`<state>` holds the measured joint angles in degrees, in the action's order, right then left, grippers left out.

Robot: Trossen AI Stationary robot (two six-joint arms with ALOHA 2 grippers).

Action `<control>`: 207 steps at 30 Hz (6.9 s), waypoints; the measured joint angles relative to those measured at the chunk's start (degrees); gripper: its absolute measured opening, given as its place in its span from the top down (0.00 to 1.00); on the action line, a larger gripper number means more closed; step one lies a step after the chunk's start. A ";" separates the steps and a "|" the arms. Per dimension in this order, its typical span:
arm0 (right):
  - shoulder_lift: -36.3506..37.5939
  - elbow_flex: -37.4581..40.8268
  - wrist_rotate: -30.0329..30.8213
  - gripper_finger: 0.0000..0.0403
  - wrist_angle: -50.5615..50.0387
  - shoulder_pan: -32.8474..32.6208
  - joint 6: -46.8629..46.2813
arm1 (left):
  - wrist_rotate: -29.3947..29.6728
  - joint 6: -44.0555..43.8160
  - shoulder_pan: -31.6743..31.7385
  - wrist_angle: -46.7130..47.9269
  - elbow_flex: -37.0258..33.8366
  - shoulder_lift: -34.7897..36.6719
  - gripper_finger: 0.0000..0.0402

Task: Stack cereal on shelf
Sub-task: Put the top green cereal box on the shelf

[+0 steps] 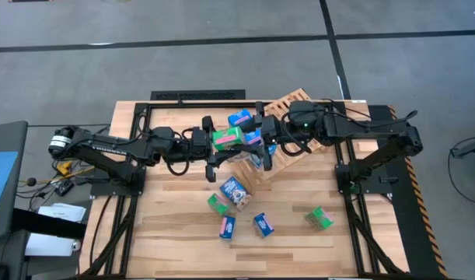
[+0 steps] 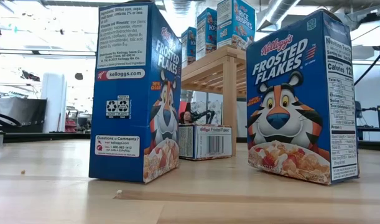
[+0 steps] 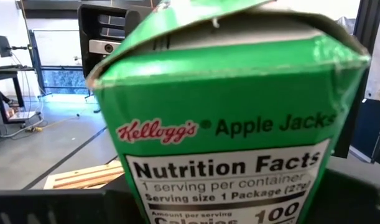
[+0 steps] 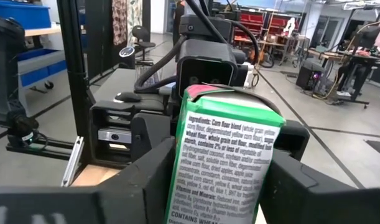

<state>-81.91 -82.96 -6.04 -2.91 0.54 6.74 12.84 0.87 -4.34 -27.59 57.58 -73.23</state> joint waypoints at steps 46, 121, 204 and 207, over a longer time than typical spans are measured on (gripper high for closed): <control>11.89 9.58 -57.10 0.52 9.29 49.70 0.88 | 7.16 -4.72 3.19 -0.07 -0.04 5.16 0.42; 0.23 35.59 -51.16 0.52 90.23 65.34 -58.96 | 5.32 -13.62 17.90 3.51 -0.02 5.16 0.42; -22.35 28.85 -70.00 0.52 77.06 49.91 -22.59 | 2.85 -9.08 23.67 7.78 0.02 4.59 0.42; -22.34 28.85 -70.23 0.52 76.47 50.27 -23.02 | 2.84 -9.05 23.66 7.78 0.02 4.59 0.42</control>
<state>-104.25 -54.11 -76.28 73.56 50.81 -16.28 15.67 -8.19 19.33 -19.81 57.60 -68.64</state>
